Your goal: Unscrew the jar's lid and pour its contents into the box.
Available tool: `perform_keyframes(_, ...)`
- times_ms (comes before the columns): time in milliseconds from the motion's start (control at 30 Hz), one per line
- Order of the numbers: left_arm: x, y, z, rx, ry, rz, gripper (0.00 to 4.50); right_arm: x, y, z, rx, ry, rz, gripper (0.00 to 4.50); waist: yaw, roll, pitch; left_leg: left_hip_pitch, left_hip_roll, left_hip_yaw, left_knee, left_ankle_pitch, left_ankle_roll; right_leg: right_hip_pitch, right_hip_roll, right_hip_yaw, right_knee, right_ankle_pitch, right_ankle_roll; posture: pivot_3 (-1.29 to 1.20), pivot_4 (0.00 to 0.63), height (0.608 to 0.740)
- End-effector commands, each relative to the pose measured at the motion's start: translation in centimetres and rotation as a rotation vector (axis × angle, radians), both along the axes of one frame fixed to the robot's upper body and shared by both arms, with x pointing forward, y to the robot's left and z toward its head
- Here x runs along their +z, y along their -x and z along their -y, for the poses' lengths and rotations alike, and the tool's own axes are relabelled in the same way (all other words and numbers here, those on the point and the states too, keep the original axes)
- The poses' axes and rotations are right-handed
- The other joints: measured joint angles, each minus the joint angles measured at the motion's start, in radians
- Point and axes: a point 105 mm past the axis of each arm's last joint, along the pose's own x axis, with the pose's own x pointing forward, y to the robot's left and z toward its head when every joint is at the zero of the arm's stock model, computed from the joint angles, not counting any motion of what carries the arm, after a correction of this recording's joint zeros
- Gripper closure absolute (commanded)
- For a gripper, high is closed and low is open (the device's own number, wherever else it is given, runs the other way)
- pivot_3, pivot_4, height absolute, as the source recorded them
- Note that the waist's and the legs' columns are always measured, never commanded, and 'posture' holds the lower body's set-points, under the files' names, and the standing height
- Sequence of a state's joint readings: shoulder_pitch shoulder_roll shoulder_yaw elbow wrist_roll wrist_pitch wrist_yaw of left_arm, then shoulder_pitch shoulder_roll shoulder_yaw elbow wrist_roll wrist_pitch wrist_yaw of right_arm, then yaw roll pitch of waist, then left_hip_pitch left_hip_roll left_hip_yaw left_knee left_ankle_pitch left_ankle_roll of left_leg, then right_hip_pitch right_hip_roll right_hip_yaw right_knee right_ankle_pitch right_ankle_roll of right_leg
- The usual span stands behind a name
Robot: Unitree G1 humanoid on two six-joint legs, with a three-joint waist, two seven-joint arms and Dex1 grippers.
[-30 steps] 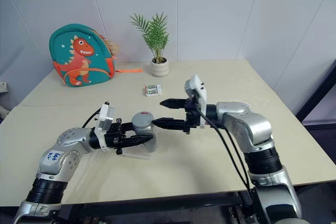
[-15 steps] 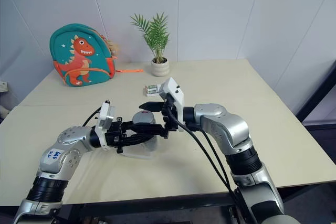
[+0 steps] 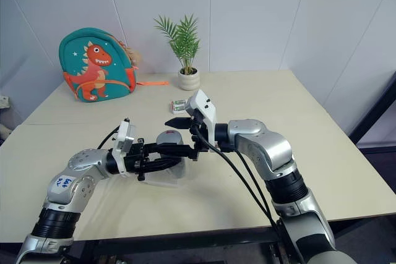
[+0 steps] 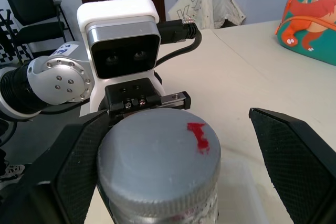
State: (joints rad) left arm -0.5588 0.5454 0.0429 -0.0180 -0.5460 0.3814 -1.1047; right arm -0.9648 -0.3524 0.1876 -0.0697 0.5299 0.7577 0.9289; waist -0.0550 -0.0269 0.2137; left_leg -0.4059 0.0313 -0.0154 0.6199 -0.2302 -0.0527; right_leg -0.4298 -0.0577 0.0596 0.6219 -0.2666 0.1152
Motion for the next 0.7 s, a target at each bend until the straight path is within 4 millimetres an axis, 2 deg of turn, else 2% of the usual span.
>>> perform_keyframes(33, 0.9, 0.2, 0.2, -0.019, 0.013, 0.042, 2.55, 1.3, 0.0, 1.1, -0.021, -0.034, 0.047, 0.04, 0.0, 0.0, 0.0, 0.0, 0.0, 0.0, 0.0, 0.0, 0.0, 0.0, 0.0, 0.0, 0.0, 0.0, 0.0, 0.0, 0.15, 0.74)
perform_keyframes(700, 1.0, 0.0, 0.1, -0.02, 0.009, 0.044, 2.55, 0.9, 0.2, 3.3, 0.002, -0.017, 0.029, 0.04, 0.0, 0.0, 0.0, 0.0, 0.0, 0.0, 0.0, 0.0, 0.0, 0.0, 0.0, 0.0, 0.0, 0.0, 0.0, 0.0, 0.15, 0.74)
